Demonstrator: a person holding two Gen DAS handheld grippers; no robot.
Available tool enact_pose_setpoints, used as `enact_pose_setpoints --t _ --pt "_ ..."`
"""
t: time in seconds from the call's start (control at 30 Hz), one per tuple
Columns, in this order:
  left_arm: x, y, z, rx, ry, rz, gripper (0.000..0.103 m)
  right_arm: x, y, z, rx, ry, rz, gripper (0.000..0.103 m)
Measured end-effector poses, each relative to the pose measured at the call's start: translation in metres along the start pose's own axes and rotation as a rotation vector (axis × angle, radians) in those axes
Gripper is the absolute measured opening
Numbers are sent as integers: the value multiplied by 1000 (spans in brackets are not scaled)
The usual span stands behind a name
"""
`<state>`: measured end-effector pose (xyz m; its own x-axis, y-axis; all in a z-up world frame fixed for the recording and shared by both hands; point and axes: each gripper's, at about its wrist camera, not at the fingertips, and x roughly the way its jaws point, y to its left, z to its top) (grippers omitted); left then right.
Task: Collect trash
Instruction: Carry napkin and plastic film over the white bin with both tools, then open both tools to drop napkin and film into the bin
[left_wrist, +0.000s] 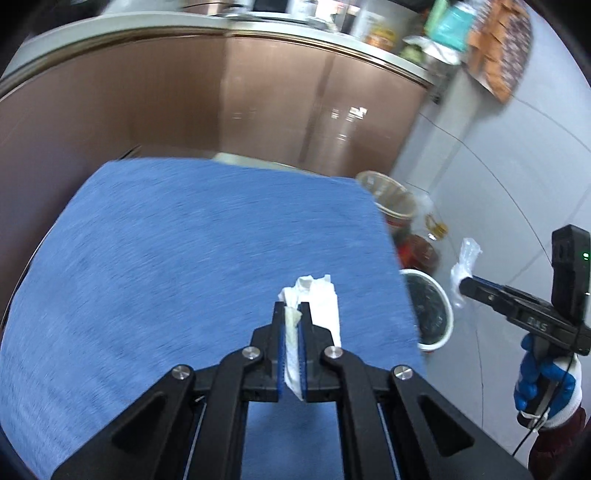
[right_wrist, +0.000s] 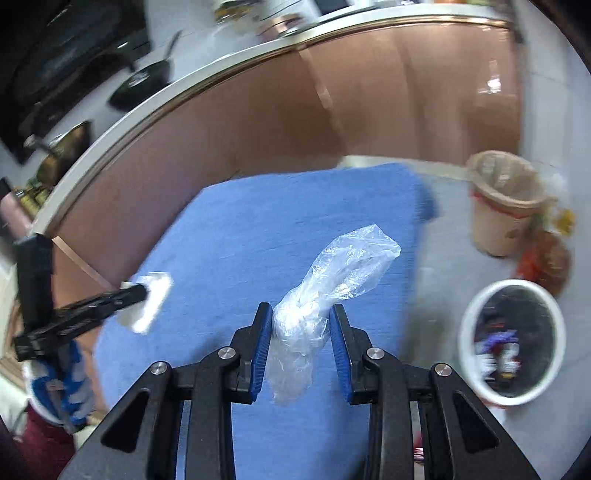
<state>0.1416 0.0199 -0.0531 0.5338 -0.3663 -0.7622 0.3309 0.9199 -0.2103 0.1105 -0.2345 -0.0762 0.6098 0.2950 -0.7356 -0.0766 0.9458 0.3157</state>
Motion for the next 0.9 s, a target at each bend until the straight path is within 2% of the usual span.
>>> enact_pose_setpoints --t 0.17,0.27,0.5,0.67,0.9 --pt "40 -78 25 121 37 -67 5 -15 -69 -1 70 -26 -156 32" --pt "72 -129 36 191 75 -100 5 -16 -107 -3 104 -20 -220 32" --pt "160 -235 47 307 184 -145 5 8 -188 -18 198 30 -342 32" --pt "218 -275 45 322 249 -143 6 27 -230 -27 248 69 -378 32" --pt "275 -302 43 294 319 -136 10 57 -263 -37 251 135 -431 34"
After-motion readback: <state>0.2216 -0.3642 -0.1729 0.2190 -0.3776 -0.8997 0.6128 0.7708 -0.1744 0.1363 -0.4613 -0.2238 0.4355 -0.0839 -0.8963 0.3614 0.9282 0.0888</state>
